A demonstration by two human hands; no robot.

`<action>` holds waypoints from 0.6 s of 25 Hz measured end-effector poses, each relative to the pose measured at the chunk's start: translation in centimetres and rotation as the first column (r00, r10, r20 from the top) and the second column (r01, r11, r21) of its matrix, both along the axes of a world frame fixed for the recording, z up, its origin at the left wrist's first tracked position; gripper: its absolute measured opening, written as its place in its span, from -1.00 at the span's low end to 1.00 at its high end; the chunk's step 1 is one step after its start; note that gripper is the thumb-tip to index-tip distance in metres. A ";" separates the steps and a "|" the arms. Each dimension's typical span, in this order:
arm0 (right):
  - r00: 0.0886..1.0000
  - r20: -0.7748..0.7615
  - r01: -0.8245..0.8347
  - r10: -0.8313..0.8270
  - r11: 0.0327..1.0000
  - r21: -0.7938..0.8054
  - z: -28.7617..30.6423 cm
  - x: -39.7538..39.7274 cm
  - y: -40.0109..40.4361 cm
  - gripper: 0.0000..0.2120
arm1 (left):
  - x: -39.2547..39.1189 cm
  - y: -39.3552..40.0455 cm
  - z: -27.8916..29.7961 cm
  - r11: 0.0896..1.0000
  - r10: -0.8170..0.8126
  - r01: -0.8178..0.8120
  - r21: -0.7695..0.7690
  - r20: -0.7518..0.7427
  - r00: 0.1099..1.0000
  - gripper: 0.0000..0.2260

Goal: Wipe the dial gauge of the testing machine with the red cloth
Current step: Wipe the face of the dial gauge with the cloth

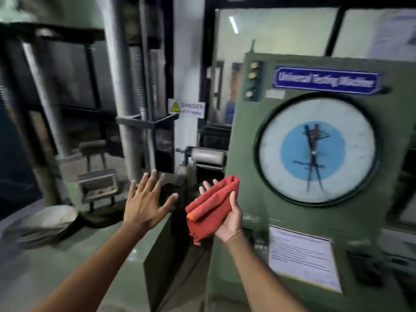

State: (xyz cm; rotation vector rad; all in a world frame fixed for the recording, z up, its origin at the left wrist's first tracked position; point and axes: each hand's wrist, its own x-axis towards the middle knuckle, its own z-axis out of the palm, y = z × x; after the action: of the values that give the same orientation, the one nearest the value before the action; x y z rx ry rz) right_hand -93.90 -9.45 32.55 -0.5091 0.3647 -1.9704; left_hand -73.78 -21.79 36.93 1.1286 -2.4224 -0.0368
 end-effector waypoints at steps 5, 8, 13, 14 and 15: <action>0.989 -0.003 0.147 -0.147 0.988 0.050 4.5 -16.7 6.6 -0.33 | -19.0 5.1 3.0 0.982 -0.182 0.181 -0.052 -0.020 0.983 -0.07; 0.971 -0.001 0.237 -0.238 0.968 0.087 7.0 -23.9 10.0 -0.40 | -26.9 7.4 4.2 0.970 -0.233 0.231 -0.080 -0.016 0.972 -0.08; 0.927 -0.123 0.373 -0.354 0.899 0.231 10.1 -33.8 13.5 -0.32 | -36.7 9.4 5.8 0.951 -0.296 0.292 -0.100 -0.030 0.955 -0.14; 0.912 -0.162 0.407 -0.376 0.878 0.252 10.8 -35.3 13.6 -0.30 | -38.1 9.2 6.1 0.948 -0.304 0.299 -0.104 -0.027 0.952 -0.16; 0.898 -0.191 0.436 -0.396 0.855 0.281 11.6 -36.7 13.5 -0.28 | -39.5 8.8 6.4 0.945 -0.314 0.310 -0.106 -0.022 0.949 -0.18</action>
State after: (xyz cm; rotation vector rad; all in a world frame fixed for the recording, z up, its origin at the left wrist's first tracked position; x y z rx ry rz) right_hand -130.65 4.04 44.15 -0.3655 0.9254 -2.2395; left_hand -113.24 -13.03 43.36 0.6846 -2.5138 -0.0360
